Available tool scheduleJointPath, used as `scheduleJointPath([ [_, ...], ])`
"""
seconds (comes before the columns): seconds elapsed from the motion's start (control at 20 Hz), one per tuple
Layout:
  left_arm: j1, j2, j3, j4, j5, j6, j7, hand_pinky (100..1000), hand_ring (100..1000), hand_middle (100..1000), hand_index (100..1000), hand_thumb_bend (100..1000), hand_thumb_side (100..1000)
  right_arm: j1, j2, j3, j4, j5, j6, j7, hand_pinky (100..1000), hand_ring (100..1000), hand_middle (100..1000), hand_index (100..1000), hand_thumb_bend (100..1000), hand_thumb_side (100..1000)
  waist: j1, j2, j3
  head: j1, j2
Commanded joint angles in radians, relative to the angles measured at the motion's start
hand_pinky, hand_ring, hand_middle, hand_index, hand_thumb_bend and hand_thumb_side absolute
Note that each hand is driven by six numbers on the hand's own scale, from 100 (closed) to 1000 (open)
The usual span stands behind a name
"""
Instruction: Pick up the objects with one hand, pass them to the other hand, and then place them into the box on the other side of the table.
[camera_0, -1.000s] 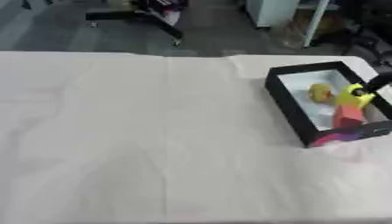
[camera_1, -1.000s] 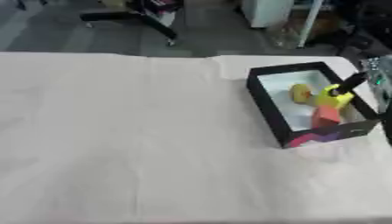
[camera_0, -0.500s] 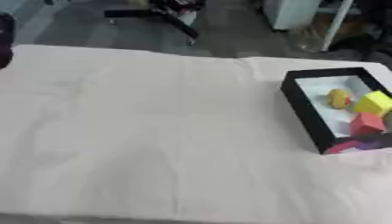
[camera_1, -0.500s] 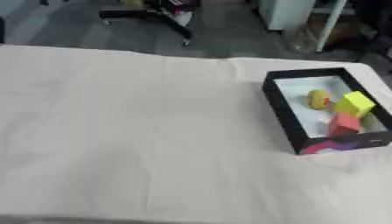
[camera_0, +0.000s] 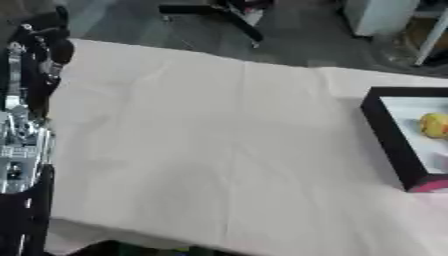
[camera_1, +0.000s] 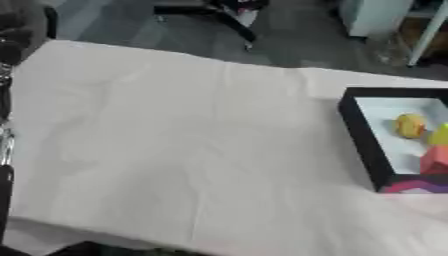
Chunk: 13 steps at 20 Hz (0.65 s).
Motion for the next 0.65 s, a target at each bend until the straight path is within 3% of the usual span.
scheduleJointPath([
  [0.05,0.008,-0.019,-0.004,-0.042,-0.028,0.001,0.043,788,698,675,749,1000,715,0.045,0.084,-0.004,-0.083,-0.072,-0.029,-0.128,589,753,686,1000,119,463,0.002,-0.003,-0.002,-0.033,0.005],
  [0.35,0.041,-0.051,-0.018,-0.056,-0.018,-0.003,0.069,784,691,666,737,971,702,0.146,0.105,0.007,-0.093,-0.180,-0.042,-0.287,534,698,622,982,100,445,-0.002,-0.001,0.003,-0.104,0.005],
  [0.45,0.048,-0.056,-0.018,-0.055,-0.010,-0.005,0.074,783,690,664,734,961,698,0.163,0.108,0.006,-0.086,-0.210,-0.044,-0.327,522,686,611,942,100,444,-0.002,0.001,0.003,-0.155,-0.002],
  [0.65,0.054,-0.060,-0.021,-0.054,-0.003,-0.010,0.076,780,682,655,717,944,696,0.175,0.109,0.014,-0.066,-0.216,-0.052,-0.355,523,688,614,955,100,448,-0.002,-0.002,0.005,-0.242,-0.017],
])
